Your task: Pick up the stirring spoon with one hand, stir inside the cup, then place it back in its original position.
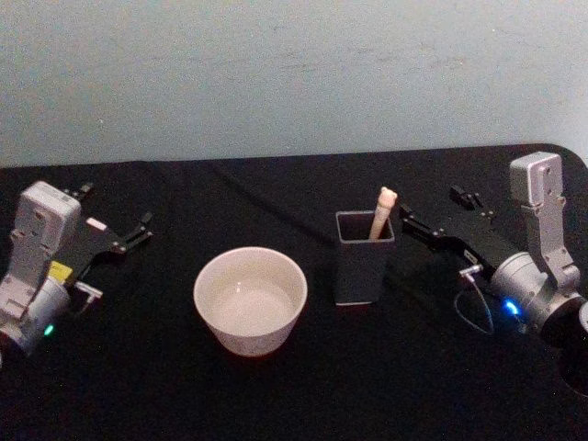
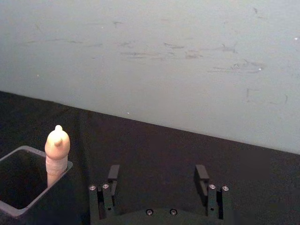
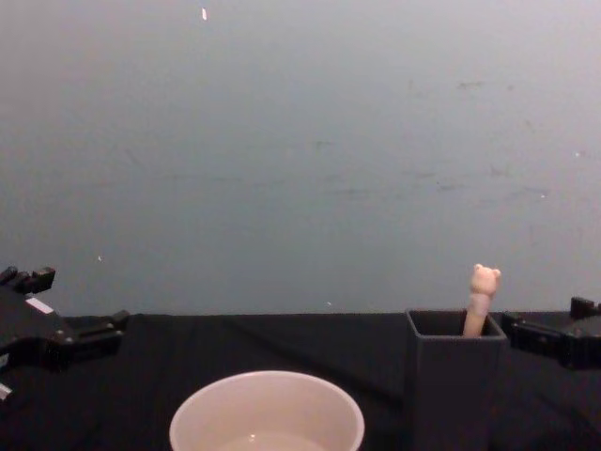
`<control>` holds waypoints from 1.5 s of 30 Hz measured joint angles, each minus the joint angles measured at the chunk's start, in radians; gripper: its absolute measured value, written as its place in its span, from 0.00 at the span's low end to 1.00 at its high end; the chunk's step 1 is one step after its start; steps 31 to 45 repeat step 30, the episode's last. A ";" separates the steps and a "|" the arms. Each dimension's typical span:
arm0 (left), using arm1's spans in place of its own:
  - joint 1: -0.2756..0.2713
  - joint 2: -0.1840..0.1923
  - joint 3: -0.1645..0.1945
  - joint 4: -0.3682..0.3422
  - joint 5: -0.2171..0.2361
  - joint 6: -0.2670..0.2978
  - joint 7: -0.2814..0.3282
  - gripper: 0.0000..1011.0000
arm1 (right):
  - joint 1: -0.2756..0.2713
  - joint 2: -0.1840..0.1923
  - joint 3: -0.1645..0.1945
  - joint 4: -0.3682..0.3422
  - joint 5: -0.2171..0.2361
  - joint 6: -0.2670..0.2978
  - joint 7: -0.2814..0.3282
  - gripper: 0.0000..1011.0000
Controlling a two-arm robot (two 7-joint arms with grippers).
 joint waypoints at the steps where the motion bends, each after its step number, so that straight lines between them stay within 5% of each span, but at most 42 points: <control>1: 0.000 0.000 0.000 0.000 0.000 0.000 0.000 0.99 | 0.000 0.000 0.000 0.000 0.000 0.000 0.000 0.99; 45: 0.000 0.000 0.000 0.000 0.000 0.000 0.000 0.99 | 0.000 0.000 0.000 0.000 0.000 0.000 0.000 0.99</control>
